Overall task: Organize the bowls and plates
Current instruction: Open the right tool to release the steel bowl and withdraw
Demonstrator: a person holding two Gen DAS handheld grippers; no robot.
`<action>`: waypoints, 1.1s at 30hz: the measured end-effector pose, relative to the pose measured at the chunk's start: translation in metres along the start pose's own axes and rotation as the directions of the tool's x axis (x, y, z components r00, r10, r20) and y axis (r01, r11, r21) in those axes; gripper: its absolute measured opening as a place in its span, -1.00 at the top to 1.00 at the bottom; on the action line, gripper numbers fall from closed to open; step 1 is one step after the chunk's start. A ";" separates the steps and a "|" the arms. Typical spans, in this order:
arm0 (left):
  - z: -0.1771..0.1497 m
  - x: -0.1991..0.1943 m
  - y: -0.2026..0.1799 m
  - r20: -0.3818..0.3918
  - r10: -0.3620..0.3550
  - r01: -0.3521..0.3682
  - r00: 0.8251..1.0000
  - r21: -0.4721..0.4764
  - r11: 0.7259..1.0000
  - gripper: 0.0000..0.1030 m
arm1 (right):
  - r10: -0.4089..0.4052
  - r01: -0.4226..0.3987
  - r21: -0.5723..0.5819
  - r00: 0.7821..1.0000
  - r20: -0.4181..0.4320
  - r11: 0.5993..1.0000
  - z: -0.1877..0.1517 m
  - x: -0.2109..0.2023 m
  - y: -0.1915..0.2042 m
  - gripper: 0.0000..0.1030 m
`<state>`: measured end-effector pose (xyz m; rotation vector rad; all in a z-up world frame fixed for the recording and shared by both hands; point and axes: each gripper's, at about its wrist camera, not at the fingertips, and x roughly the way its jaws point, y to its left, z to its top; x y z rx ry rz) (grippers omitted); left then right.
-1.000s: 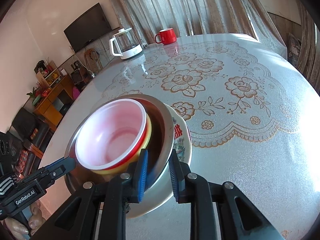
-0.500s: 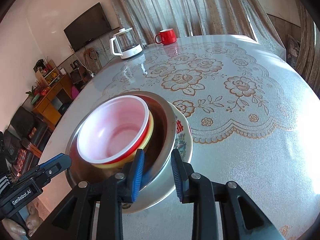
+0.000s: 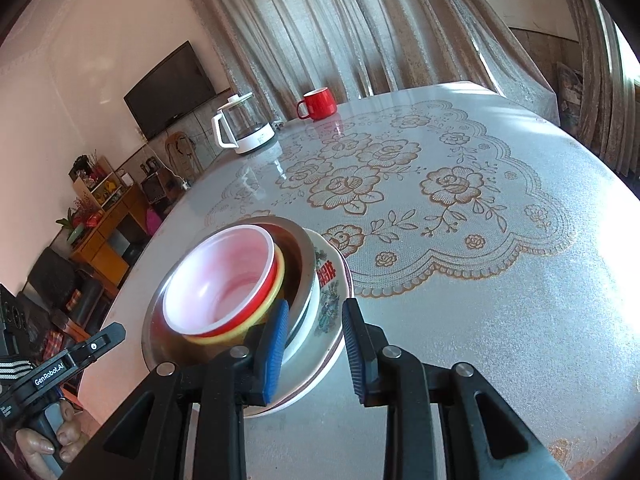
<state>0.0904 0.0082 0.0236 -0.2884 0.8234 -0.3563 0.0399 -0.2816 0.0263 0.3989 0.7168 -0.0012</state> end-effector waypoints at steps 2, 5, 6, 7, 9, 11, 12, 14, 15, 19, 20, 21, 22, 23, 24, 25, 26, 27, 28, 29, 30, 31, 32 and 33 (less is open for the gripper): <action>-0.003 0.004 0.006 -0.012 0.016 -0.016 1.000 -0.010 1.000 0.49 | -0.002 0.002 0.000 1.000 -0.011 1.000 -0.003 0.000 -0.002 0.47; -0.007 0.011 0.009 -0.037 0.023 -0.024 0.999 -0.009 1.000 0.49 | -0.007 0.007 0.000 0.999 -0.039 1.000 -0.009 0.003 -0.005 0.47; -0.008 0.014 0.008 -0.044 0.022 -0.023 0.999 -0.005 1.000 0.49 | -0.006 0.006 0.000 0.999 -0.051 1.000 -0.012 0.006 -0.006 0.47; -0.009 0.016 0.008 -0.050 0.021 -0.021 0.999 -0.001 1.000 0.49 | -0.005 0.005 0.000 0.998 -0.063 1.000 -0.014 0.008 -0.006 0.47; -0.011 0.019 0.005 -0.058 0.015 -0.015 0.998 0.007 1.000 0.49 | 0.014 -0.014 0.006 0.996 -0.082 1.000 -0.018 0.011 -0.006 0.47; -0.012 0.020 0.002 -0.064 0.008 -0.007 0.998 0.017 1.000 0.49 | 0.038 -0.037 0.007 0.994 -0.103 0.999 -0.020 0.016 -0.004 0.47; -0.013 0.021 0.001 -0.066 0.003 -0.002 0.998 0.022 1.000 0.49 | 0.039 -0.039 0.002 0.993 -0.111 0.999 -0.022 0.018 -0.003 0.49; -0.013 0.024 -0.002 -0.073 -0.004 0.006 0.997 0.033 0.999 0.49 | 0.039 -0.041 -0.014 0.992 -0.122 0.999 -0.025 0.022 0.001 0.57; -0.014 0.026 -0.003 -0.078 -0.002 0.004 0.997 0.037 0.999 0.49 | 0.039 -0.042 -0.022 0.991 -0.128 0.999 -0.026 0.024 0.003 0.59; -0.014 0.031 -0.007 -0.089 -0.002 0.006 0.996 0.052 0.999 0.49 | 0.004 -0.012 -0.071 0.993 -0.116 0.997 -0.027 0.025 0.010 0.59; -0.014 0.031 -0.009 -0.085 0.000 0.005 0.996 0.058 0.998 0.49 | -0.002 -0.007 -0.081 0.993 -0.115 0.997 -0.027 0.025 0.010 0.59; -0.013 0.031 -0.010 -0.085 -0.002 0.008 0.996 0.061 0.998 0.49 | -0.012 0.001 -0.095 0.994 -0.113 0.995 -0.026 0.025 0.011 0.59; -0.012 0.032 -0.010 -0.087 -0.006 0.012 0.996 0.060 0.998 0.49 | -0.022 0.010 -0.108 0.994 -0.109 0.994 -0.026 0.025 0.013 0.59; -0.012 0.032 -0.011 -0.088 -0.007 0.012 0.996 0.061 0.998 0.49 | -0.030 0.018 -0.116 0.994 -0.107 0.993 -0.025 0.026 0.014 0.59; -0.011 0.033 -0.013 -0.091 -0.007 0.013 0.996 0.065 0.998 0.49 | -0.035 0.022 -0.118 0.994 -0.105 0.993 -0.025 0.026 0.014 0.59; -0.011 0.035 -0.014 -0.093 -0.007 0.014 0.996 0.070 0.997 0.49 | -0.036 0.024 -0.118 0.994 -0.103 0.993 -0.024 0.027 0.014 0.59; -0.012 0.036 -0.014 -0.094 -0.008 0.014 0.996 0.072 0.997 0.49 | -0.038 0.025 -0.119 0.994 -0.101 0.993 -0.024 0.028 0.013 0.59; -0.012 0.037 -0.015 -0.096 -0.007 0.014 0.995 0.074 0.997 0.49 | -0.040 0.028 -0.126 0.994 -0.099 0.992 -0.024 0.028 0.014 0.59; -0.012 0.038 -0.016 -0.097 -0.006 0.013 0.995 0.077 0.997 0.49 | -0.044 0.031 -0.137 0.994 -0.096 0.990 -0.024 0.028 0.015 0.59; -0.013 0.038 -0.017 -0.099 -0.006 0.014 0.995 0.079 0.997 0.50 | -0.046 0.032 -0.146 0.995 -0.094 0.989 -0.024 0.029 0.016 0.59; -0.013 0.038 -0.017 -0.100 -0.008 0.016 0.995 0.081 0.997 0.50 | -0.044 0.030 -0.149 0.995 -0.093 0.988 -0.024 0.029 0.016 0.59; -0.013 0.039 -0.018 -0.100 -0.009 0.017 0.995 0.083 0.996 0.50 | -0.042 0.028 -0.150 0.995 -0.093 0.988 -0.024 0.029 0.016 0.59; -0.013 0.039 -0.018 -0.101 -0.008 0.017 0.995 0.085 0.996 0.50 | -0.041 0.027 -0.153 0.995 -0.093 0.988 -0.024 0.029 0.017 0.59; -0.013 0.040 -0.018 -0.103 -0.008 0.017 0.995 0.086 0.996 0.50 | -0.042 0.027 -0.157 0.995 -0.092 0.987 -0.023 0.030 0.017 0.59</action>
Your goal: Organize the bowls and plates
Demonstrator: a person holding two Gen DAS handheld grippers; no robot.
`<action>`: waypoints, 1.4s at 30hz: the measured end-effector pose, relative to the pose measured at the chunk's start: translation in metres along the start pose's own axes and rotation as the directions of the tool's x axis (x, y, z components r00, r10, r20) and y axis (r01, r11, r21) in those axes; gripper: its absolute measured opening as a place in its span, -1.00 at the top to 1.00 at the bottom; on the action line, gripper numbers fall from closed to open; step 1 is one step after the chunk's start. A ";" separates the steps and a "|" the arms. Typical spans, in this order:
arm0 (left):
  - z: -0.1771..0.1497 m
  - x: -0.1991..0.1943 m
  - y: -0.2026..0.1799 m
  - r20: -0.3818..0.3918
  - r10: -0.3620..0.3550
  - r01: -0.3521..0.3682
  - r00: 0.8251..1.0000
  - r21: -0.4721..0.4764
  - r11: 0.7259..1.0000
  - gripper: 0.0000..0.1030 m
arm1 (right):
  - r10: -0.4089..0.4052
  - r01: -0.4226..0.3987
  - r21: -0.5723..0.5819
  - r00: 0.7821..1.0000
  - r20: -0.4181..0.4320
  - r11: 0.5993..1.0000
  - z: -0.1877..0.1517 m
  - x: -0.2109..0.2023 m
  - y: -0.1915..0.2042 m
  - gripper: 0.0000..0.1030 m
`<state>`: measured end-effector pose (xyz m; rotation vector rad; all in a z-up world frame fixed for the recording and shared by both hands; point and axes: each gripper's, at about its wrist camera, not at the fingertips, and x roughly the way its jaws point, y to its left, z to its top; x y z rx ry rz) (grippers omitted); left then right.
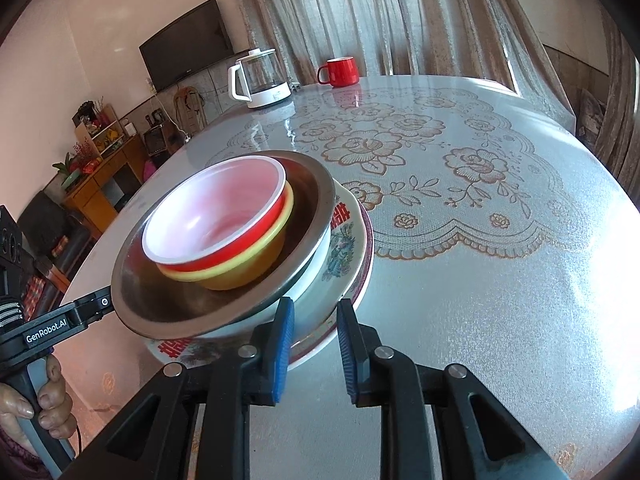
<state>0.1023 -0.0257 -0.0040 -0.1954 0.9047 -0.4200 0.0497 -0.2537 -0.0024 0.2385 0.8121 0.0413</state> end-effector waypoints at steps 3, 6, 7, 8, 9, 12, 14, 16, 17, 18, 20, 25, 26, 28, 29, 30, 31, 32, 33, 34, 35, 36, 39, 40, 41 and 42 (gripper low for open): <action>-0.001 0.001 -0.002 -0.007 -0.011 0.012 1.000 0.010 1.000 0.50 | 0.006 -0.006 0.022 1.000 -0.006 1.000 0.002 0.002 -0.002 0.59; -0.002 0.001 -0.007 -0.002 -0.024 0.024 1.000 0.025 0.999 0.50 | 0.002 -0.001 0.019 1.000 -0.006 1.000 0.001 0.002 -0.002 0.59; -0.002 0.001 -0.008 0.000 -0.025 0.025 1.000 0.031 0.999 0.49 | 0.003 -0.003 0.022 1.000 -0.006 1.000 0.001 0.002 -0.002 0.59; -0.002 0.001 -0.009 0.001 -0.021 0.020 1.000 0.036 0.999 0.49 | 0.005 -0.005 0.025 1.000 -0.006 1.000 0.001 0.002 -0.002 0.59; -0.002 0.001 -0.010 0.001 -0.020 0.020 1.000 0.039 0.999 0.49 | 0.005 -0.004 0.027 1.000 -0.006 1.000 0.001 0.002 -0.002 0.59; -0.002 0.001 -0.008 -0.002 -0.030 0.030 1.000 0.032 0.999 0.49 | -0.003 0.003 0.024 1.000 -0.007 1.000 0.001 0.002 -0.001 0.59; -0.002 -0.001 -0.009 0.003 -0.027 0.026 1.000 0.038 0.999 0.49 | -0.002 0.002 0.029 1.000 -0.008 1.000 0.001 0.002 -0.001 0.59; -0.003 -0.001 -0.009 0.004 -0.020 0.020 1.000 0.036 0.999 0.49 | 0.001 -0.001 0.031 1.000 -0.010 1.000 0.001 0.002 -0.001 0.57; -0.003 -0.002 -0.010 0.005 -0.016 0.016 1.000 0.035 0.999 0.49 | 0.002 -0.002 0.030 1.000 -0.012 1.000 0.000 0.002 0.000 0.54; -0.004 -0.002 -0.010 0.006 -0.006 0.006 1.000 0.036 0.999 0.49 | 0.002 -0.001 0.029 1.000 -0.012 1.000 0.000 0.002 0.001 0.54; -0.006 -0.005 -0.009 0.011 0.017 -0.018 1.000 0.037 0.999 0.49 | -0.001 0.001 0.030 1.000 -0.015 1.000 -0.001 0.001 0.002 0.53; -0.009 -0.014 -0.007 0.043 0.096 -0.097 0.995 0.037 0.995 0.49 | -0.011 0.012 0.031 1.000 -0.016 0.999 -0.003 -0.001 0.005 0.51; -0.010 -0.017 -0.007 0.053 0.110 -0.112 0.993 0.037 0.993 0.47 | -0.015 0.015 0.033 1.000 -0.015 0.999 -0.004 -0.002 0.005 0.50; -0.011 -0.023 -0.007 0.078 0.135 -0.138 0.988 0.038 0.990 0.38 | -0.022 0.023 0.039 1.000 -0.013 0.999 -0.005 -0.004 0.005 0.49; -0.012 -0.026 -0.008 0.094 0.148 -0.152 0.985 0.042 0.988 0.32 | -0.027 0.027 0.041 1.000 -0.012 0.999 -0.006 -0.006 0.005 0.48; -0.012 -0.029 -0.008 0.108 0.156 -0.161 0.982 0.044 0.986 0.26 | -0.035 0.035 0.042 0.999 -0.009 0.999 -0.006 -0.008 0.005 0.44; -0.014 -0.032 -0.009 0.120 0.161 -0.168 0.980 0.045 0.985 0.24 | -0.045 0.045 0.046 0.999 -0.006 0.998 -0.007 -0.009 0.004 0.42; -0.014 -0.035 -0.009 0.130 0.166 -0.173 0.978 0.045 0.984 0.21 | -0.052 0.052 0.054 0.999 -0.003 0.997 -0.008 -0.011 0.002 0.41; -0.015 -0.038 -0.010 0.139 0.172 -0.180 0.975 0.046 0.983 0.17 | -0.057 0.057 0.064 0.998 0.000 0.996 -0.008 -0.013 0.001 0.41; -0.015 -0.040 -0.012 0.148 0.180 -0.189 0.972 0.047 0.981 0.14 | -0.067 0.067 0.069 0.998 0.003 0.995 -0.009 -0.014 0.000 0.41; -0.016 -0.042 -0.012 0.156 0.188 -0.197 0.970 0.046 0.979 0.05 | -0.083 0.083 0.069 0.996 0.010 0.994 -0.009 -0.016 0.001 0.41; -0.017 -0.044 -0.013 0.163 0.193 -0.203 0.968 0.046 0.978 -0.07 | -0.098 0.096 0.065 0.995 0.019 0.993 -0.010 -0.019 0.002 0.39; -0.021 -0.051 -0.017 0.191 0.207 -0.220 0.959 0.048 0.974 -0.19 | -0.132 0.129 0.068 0.990 0.046 0.989 -0.009 -0.028 0.005 0.28; -0.022 -0.053 -0.018 0.201 0.214 -0.228 0.956 0.049 0.972 -0.21 | -0.146 0.141 0.073 0.988 0.059 0.987 -0.009 -0.032 0.006 0.27; -0.023 -0.055 -0.020 0.212 0.221 -0.237 0.952 0.053 0.970 -0.22 | -0.163 0.157 0.078 0.984 0.074 0.985 -0.009 -0.035 0.007 0.24; -0.024 -0.057 -0.023 0.221 0.228 -0.246 0.948 0.058 0.968 -0.23 | -0.181 0.174 0.084 0.980 0.087 0.981 -0.010 -0.038 0.008 0.20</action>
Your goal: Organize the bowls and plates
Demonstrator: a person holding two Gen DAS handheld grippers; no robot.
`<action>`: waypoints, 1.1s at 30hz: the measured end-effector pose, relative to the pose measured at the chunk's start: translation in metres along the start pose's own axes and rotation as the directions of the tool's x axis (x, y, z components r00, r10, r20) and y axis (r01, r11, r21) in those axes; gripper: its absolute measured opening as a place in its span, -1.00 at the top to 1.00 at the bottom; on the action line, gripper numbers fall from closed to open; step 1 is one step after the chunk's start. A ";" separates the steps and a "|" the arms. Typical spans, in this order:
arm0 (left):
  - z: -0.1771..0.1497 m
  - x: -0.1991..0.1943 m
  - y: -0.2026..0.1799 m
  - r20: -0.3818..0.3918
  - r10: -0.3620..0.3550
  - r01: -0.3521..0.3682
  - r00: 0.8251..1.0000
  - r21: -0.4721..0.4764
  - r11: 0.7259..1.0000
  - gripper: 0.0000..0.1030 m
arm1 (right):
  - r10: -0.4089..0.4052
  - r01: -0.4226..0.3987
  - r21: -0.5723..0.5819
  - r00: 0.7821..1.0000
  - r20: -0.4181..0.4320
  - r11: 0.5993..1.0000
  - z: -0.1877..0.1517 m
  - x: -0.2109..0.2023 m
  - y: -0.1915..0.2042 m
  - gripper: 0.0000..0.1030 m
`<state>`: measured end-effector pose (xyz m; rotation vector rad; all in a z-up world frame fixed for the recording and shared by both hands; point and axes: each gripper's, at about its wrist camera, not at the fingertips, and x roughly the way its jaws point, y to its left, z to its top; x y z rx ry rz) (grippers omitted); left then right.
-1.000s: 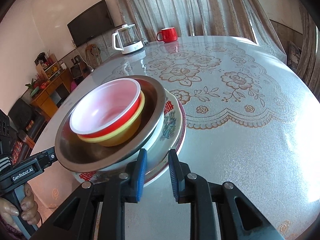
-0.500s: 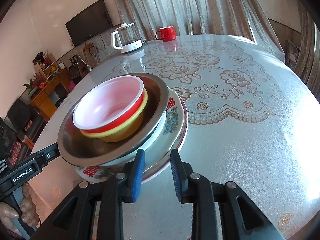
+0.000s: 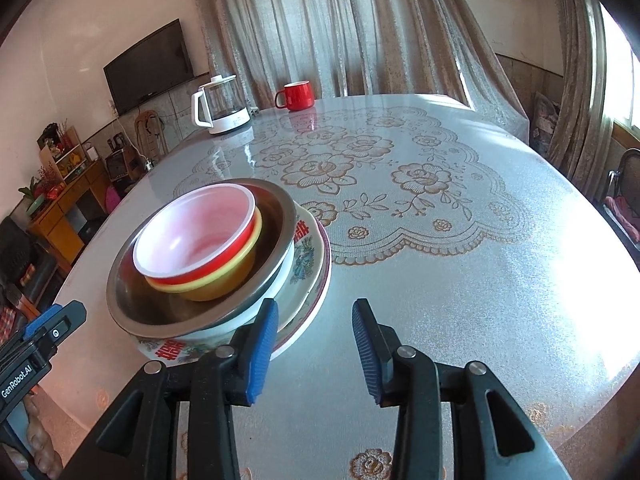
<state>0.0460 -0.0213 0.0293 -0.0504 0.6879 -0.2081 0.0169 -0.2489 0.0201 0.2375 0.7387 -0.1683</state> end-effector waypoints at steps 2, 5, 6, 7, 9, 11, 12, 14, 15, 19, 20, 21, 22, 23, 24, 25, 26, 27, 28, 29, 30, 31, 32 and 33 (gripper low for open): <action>-0.002 -0.005 -0.004 0.014 0.004 -0.004 1.000 0.009 1.000 -0.23 | -0.028 0.028 0.002 0.999 0.018 1.000 -0.001 -0.006 0.003 0.20; -0.005 -0.009 -0.009 0.021 -0.004 0.004 1.000 0.013 1.000 -0.29 | -0.047 0.048 -0.023 0.998 0.038 0.999 -0.005 -0.012 0.010 0.20; -0.006 -0.009 -0.010 0.022 -0.009 0.008 1.000 0.018 1.000 -0.31 | -0.049 0.051 -0.034 0.998 0.042 0.998 -0.006 -0.013 0.014 0.20; -0.007 -0.011 -0.012 0.024 -0.012 0.011 1.000 0.024 1.000 -0.31 | -0.049 0.051 -0.047 0.998 0.046 0.998 -0.008 -0.015 0.018 0.19; -0.009 -0.012 -0.016 0.029 -0.014 0.012 0.999 0.041 0.999 -0.32 | -0.045 0.049 -0.077 0.997 0.055 0.996 -0.011 -0.018 0.026 0.19; -0.010 -0.014 -0.020 0.034 -0.016 0.014 0.999 0.055 0.998 -0.35 | -0.039 0.046 -0.101 0.997 0.069 0.994 -0.013 -0.021 0.034 0.19; -0.011 -0.015 -0.022 0.037 -0.016 0.014 0.999 0.058 0.998 -0.37 | -0.040 0.048 -0.111 0.996 0.076 0.993 -0.014 -0.022 0.037 0.19; -0.012 -0.017 -0.024 0.045 -0.011 0.009 0.999 0.061 0.998 -0.39 | -0.040 0.050 -0.121 0.996 0.086 0.991 -0.015 -0.025 0.040 0.19; -0.013 -0.019 -0.024 0.050 -0.009 0.005 0.999 0.065 0.998 -0.41 | -0.040 0.050 -0.122 0.995 0.088 0.991 -0.015 -0.025 0.041 0.19; -0.013 -0.020 -0.024 0.058 -0.005 0.001 0.998 0.069 0.998 -0.43 | -0.041 0.050 -0.112 0.996 0.084 0.992 -0.015 -0.025 0.039 0.19; -0.012 -0.020 -0.024 0.057 -0.005 0.001 0.998 0.069 0.998 -0.43 | -0.039 0.048 -0.109 0.996 0.083 0.993 -0.015 -0.025 0.039 0.19; -0.012 -0.019 -0.025 0.057 -0.003 0.000 0.998 0.069 0.998 -0.43 | -0.038 0.047 -0.108 0.996 0.083 0.993 -0.015 -0.025 0.039 0.19; -0.012 -0.019 -0.025 0.056 -0.004 0.000 0.998 0.069 0.998 -0.43 | -0.038 0.047 -0.107 0.996 0.083 0.993 -0.015 -0.025 0.039 0.19; -0.012 -0.019 -0.025 0.057 -0.002 -0.002 0.998 0.070 0.998 -0.43 | -0.037 0.046 -0.107 0.996 0.083 0.993 -0.015 -0.025 0.039 0.19; -0.012 -0.020 -0.025 0.061 0.000 -0.004 0.998 0.072 0.997 -0.43 | -0.035 0.044 -0.108 0.996 0.083 0.993 -0.016 -0.025 0.039 0.19; -0.013 -0.020 -0.026 0.061 -0.001 -0.004 0.998 0.073 0.997 -0.43 | -0.036 0.045 -0.109 0.996 0.083 0.993 -0.016 -0.025 0.039 0.19; -0.013 -0.020 -0.026 0.059 -0.003 -0.001 0.998 0.071 0.997 -0.44 | -0.035 0.044 -0.109 0.996 0.082 0.993 -0.016 -0.025 0.039 0.19; -0.013 -0.019 -0.025 0.056 -0.003 -0.001 0.998 0.068 0.998 -0.47 | -0.033 0.042 -0.109 0.996 0.081 0.993 -0.016 -0.024 0.039 0.19; -0.014 -0.019 -0.024 0.055 -0.001 -0.003 0.998 0.067 0.998 -0.47 | -0.031 0.040 -0.110 0.997 0.077 0.993 -0.016 -0.024 0.039 0.19; -0.014 -0.018 -0.024 0.055 0.000 -0.004 0.999 0.068 0.998 -0.47 | -0.031 0.039 -0.111 0.997 0.073 0.993 -0.017 -0.023 0.039 0.19; -0.014 -0.018 -0.024 0.054 0.000 -0.004 0.999 0.067 0.998 -0.47 | -0.029 0.037 -0.111 0.997 0.069 0.993 -0.018 -0.022 0.039 0.19; -0.014 -0.018 -0.024 0.055 0.000 -0.003 0.999 0.067 0.998 -0.47 | -0.029 0.036 -0.109 0.997 0.066 0.993 -0.017 -0.021 0.040 0.19; -0.015 -0.018 -0.024 0.056 0.001 -0.005 0.998 0.068 0.998 -0.47 | -0.029 0.036 -0.108 0.997 0.065 0.994 -0.018 -0.020 0.039 0.19; -0.015 -0.018 -0.024 0.055 0.002 -0.005 0.998 0.071 0.997 -0.48 | -0.030 0.037 -0.109 0.997 0.066 0.993 -0.018 -0.021 0.040 0.19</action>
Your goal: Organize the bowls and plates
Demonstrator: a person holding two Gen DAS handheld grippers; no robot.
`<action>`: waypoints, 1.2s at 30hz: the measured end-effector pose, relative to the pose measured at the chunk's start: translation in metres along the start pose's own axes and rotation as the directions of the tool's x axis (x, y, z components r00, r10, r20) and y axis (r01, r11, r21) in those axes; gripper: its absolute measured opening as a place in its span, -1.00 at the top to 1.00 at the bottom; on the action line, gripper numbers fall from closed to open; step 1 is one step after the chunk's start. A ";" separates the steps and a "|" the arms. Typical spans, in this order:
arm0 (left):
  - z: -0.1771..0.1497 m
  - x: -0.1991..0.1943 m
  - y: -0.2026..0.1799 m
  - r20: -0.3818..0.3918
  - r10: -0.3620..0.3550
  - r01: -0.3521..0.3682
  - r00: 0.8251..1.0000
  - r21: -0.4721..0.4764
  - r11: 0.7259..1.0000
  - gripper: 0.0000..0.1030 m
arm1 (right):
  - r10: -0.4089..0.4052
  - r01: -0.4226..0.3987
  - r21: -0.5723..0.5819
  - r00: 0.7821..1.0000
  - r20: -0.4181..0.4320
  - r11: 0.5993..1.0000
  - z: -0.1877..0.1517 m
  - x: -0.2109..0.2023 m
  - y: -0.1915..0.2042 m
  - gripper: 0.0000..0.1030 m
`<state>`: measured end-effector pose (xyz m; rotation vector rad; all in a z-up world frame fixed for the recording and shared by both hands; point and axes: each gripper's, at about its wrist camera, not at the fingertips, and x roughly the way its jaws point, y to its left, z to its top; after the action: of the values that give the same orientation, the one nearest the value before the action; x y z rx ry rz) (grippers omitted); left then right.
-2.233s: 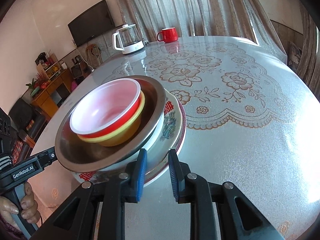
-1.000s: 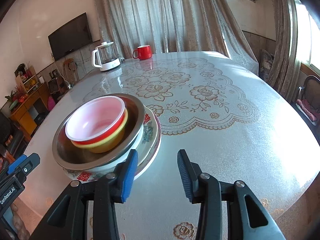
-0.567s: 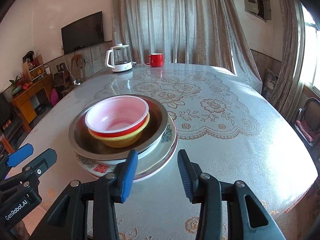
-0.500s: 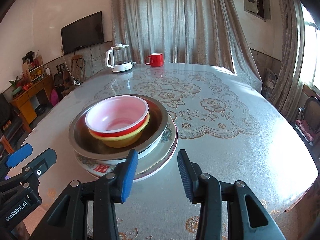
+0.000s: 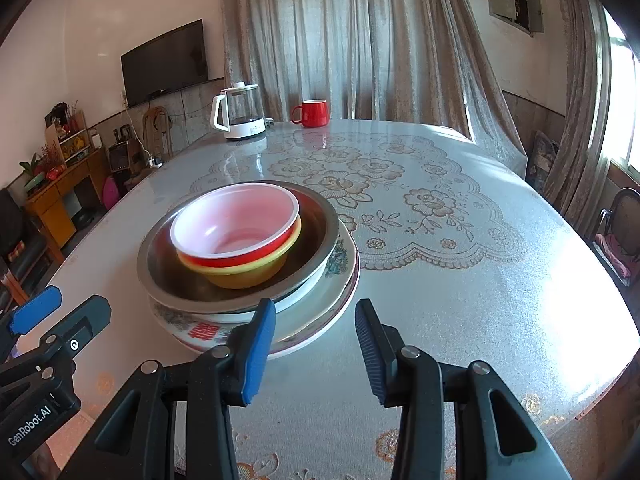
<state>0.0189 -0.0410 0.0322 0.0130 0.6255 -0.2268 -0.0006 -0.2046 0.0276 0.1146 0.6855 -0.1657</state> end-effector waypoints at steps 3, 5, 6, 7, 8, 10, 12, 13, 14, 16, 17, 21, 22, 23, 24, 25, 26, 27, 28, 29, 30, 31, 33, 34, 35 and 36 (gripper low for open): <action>-0.001 -0.001 -0.001 -0.001 -0.003 0.003 1.000 0.002 1.000 -0.47 | -0.004 0.004 -0.002 1.000 0.007 1.000 0.001 -0.001 0.000 0.19; -0.001 -0.002 0.000 0.003 -0.003 0.003 1.000 0.002 1.000 -0.47 | -0.006 0.006 0.000 1.000 0.006 1.000 0.001 -0.001 0.000 0.19; -0.001 -0.002 0.000 0.004 -0.004 0.004 1.000 0.001 1.000 -0.48 | -0.006 0.006 0.001 1.000 0.006 1.000 0.001 -0.001 0.000 0.19; -0.001 -0.002 0.000 0.003 -0.004 0.004 1.000 0.000 1.000 -0.48 | -0.007 0.007 0.001 1.000 0.006 1.000 0.001 -0.001 -0.001 0.19; -0.001 -0.002 0.000 0.003 -0.002 0.002 1.000 0.001 1.000 -0.48 | -0.008 0.008 0.000 1.000 0.007 1.000 0.001 -0.001 0.000 0.19; -0.002 -0.003 0.000 0.001 -0.004 0.004 1.000 0.000 1.000 -0.48 | -0.008 0.008 0.000 1.000 0.010 1.000 0.001 -0.002 -0.001 0.19; -0.001 -0.002 -0.001 0.001 -0.002 0.002 1.000 0.003 1.000 -0.48 | -0.009 0.009 0.001 1.000 0.010 1.000 0.001 -0.001 -0.001 0.19; -0.001 -0.003 -0.001 0.001 -0.002 0.002 1.000 0.003 1.000 -0.48 | -0.009 0.009 0.001 1.000 0.007 1.000 0.001 -0.001 -0.001 0.19; -0.001 -0.003 -0.001 0.003 -0.003 0.003 1.000 0.003 1.000 -0.48 | -0.008 0.008 0.002 1.000 0.005 1.000 0.002 -0.001 -0.001 0.19; -0.001 -0.003 -0.001 0.004 -0.002 0.002 1.000 0.003 1.000 -0.48 | -0.009 0.009 0.003 1.000 0.005 1.000 0.002 -0.001 -0.001 0.19; -0.001 -0.003 -0.001 0.004 -0.003 0.003 1.000 0.002 1.000 -0.48 | -0.007 0.007 0.002 1.000 0.005 1.000 0.002 -0.001 -0.001 0.19; -0.001 -0.002 -0.001 0.001 -0.001 0.001 1.000 0.004 1.000 -0.48 | -0.005 0.005 0.003 1.000 0.002 1.000 0.001 -0.001 -0.001 0.19; -0.001 -0.002 -0.002 0.001 -0.001 0.001 1.000 0.005 1.000 -0.48 | -0.004 0.004 0.004 1.000 0.002 1.000 0.001 -0.001 -0.002 0.19; 0.000 -0.002 -0.002 0.001 0.000 0.000 1.000 0.005 1.000 -0.48 | -0.004 0.004 0.005 1.000 0.003 1.000 0.001 -0.002 -0.002 0.19; 0.000 -0.002 -0.002 0.002 0.000 0.000 1.000 0.004 1.000 -0.48 | -0.005 0.005 0.004 1.000 0.004 1.000 0.001 -0.002 -0.002 0.19; 0.000 -0.002 -0.002 0.003 0.001 -0.001 1.000 0.004 1.000 -0.48 | -0.005 0.005 0.005 1.000 0.005 1.000 0.001 -0.002 -0.002 0.19; 0.000 -0.002 -0.002 0.003 0.001 -0.001 1.000 0.005 1.000 -0.48 | -0.004 0.004 0.005 1.000 0.005 1.000 0.001 -0.002 -0.002 0.19; 0.000 -0.002 -0.002 0.003 0.001 -0.001 1.000 0.006 1.000 -0.50 | -0.003 0.003 0.004 1.000 0.004 1.000 0.001 -0.002 -0.001 0.19; 0.000 -0.002 -0.001 0.003 0.000 0.000 1.000 0.005 1.000 -0.51 | -0.002 0.002 0.004 1.000 0.004 1.000 0.000 -0.001 -0.001 0.19; 0.000 -0.002 -0.001 0.003 -0.001 0.001 1.000 0.004 1.000 -0.52 | -0.002 0.002 0.004 1.000 0.003 1.000 0.000 -0.001 -0.001 0.19; 0.000 -0.002 -0.001 0.003 -0.001 0.001 1.000 0.005 1.000 -0.52 | -0.001 0.001 0.005 1.000 0.002 1.000 0.000 -0.001 -0.001 0.19; 0.001 -0.003 -0.001 0.004 0.000 0.000 1.000 0.005 1.000 -0.52 | -0.001 0.001 0.005 1.000 0.003 1.000 0.000 -0.001 -0.001 0.19; 0.001 -0.003 -0.001 0.007 -0.001 0.001 1.000 0.004 1.000 -0.52 | -0.001 0.001 0.005 1.000 0.002 1.000 0.000 -0.001 -0.001 0.19; 0.001 -0.003 -0.001 0.007 -0.001 0.001 1.000 0.003 1.000 -0.52 | -0.001 0.000 0.004 1.000 0.003 1.000 0.000 -0.001 -0.001 0.19; 0.001 -0.003 -0.001 0.007 0.000 0.000 1.000 0.003 1.000 -0.52 | -0.001 0.001 0.003 1.000 0.004 1.000 0.000 -0.001 -0.001 0.19; 0.001 -0.004 -0.001 0.009 0.000 0.000 1.000 0.000 1.000 -0.52 | -0.001 0.001 0.003 1.000 0.003 1.000 0.000 -0.001 -0.001 0.19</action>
<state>0.0165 -0.0409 0.0352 0.0120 0.6163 -0.2267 -0.0016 -0.2052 0.0284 0.1169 0.6818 -0.1678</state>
